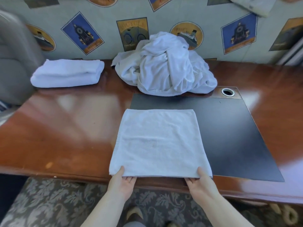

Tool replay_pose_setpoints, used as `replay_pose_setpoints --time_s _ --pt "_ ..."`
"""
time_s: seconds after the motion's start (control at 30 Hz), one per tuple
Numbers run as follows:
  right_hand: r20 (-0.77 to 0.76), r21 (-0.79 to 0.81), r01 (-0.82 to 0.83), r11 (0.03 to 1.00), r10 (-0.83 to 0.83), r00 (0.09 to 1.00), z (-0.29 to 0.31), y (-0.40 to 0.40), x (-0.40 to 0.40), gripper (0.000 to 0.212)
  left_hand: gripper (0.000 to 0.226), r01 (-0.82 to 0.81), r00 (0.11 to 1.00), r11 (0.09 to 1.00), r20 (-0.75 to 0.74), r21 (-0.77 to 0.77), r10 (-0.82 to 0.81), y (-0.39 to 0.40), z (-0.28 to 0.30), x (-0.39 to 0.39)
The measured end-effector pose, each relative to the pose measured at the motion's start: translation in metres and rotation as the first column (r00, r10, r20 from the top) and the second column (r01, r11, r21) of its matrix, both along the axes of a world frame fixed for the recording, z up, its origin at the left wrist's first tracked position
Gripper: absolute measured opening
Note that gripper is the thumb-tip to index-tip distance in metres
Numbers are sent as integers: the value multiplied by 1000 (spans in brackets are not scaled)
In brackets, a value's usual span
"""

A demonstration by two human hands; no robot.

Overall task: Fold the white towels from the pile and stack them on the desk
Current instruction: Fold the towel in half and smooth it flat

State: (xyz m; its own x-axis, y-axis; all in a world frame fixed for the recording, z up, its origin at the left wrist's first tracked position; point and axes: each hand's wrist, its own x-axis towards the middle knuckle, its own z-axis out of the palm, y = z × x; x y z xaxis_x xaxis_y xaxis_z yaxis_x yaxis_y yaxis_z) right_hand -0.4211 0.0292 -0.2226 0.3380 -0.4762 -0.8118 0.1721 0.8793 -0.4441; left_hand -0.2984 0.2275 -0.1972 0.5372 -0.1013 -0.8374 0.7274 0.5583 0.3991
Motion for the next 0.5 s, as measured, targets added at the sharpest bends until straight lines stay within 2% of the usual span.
replay_pose_setpoints --time_s 0.17,0.27,0.37,0.5 --pt "-40 37 10 999 -9 999 6 3 -22 34 25 -64 993 998 -103 -18 62 0 5 -21" --pt "-28 28 16 999 -16 999 24 -3 -15 35 34 -94 992 995 -89 -38 90 -9 19 -14" --pt "14 25 -1 1000 0 1000 48 -12 -1 28 27 -94 994 994 -55 -57 91 -16 36 6" --pt "45 59 -30 998 28 999 71 -31 22 33 23 -74 995 994 -78 -77 68 -28 57 42"
